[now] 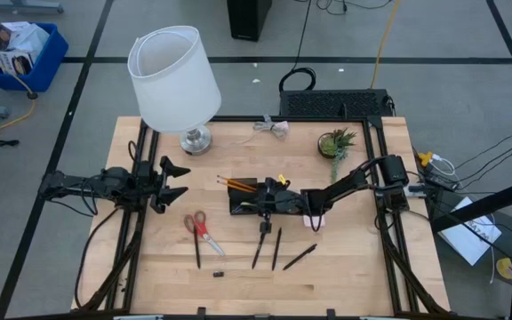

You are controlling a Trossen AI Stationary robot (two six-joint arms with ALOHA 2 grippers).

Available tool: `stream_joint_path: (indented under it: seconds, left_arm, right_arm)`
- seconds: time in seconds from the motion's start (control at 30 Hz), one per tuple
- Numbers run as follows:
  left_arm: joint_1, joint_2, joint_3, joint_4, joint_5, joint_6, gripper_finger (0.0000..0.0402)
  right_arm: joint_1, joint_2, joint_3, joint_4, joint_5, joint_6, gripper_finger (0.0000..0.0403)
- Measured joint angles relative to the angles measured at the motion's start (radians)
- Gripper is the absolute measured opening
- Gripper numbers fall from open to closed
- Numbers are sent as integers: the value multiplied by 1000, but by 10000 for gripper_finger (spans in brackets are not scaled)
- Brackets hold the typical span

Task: Pick and place office supplies into organizer
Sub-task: Put the green eraser into the black desk organizer, then put the pink sticky notes into the black desk organizer

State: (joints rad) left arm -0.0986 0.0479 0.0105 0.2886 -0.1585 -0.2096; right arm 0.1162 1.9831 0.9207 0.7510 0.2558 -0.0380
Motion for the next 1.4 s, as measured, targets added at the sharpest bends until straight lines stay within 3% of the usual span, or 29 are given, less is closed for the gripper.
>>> stream_joint_path:
  seconds: [0.37,0.8,1.13,1.4]
  left_arm:
    - [0,0,0,0,0,0,319]
    - [0,0,0,0,0,0,319]
    - [0,0,0,-1,0,0,319]
    - [0,0,0,0,0,0,319]
  right_arm:
    - [0,0,0,0,0,0,75]
    - [0,0,0,0,1,18,75]
    - [47,-36,-3,-4,-257,145,75]
    - [168,-79,-10,-127,-283,259,75]
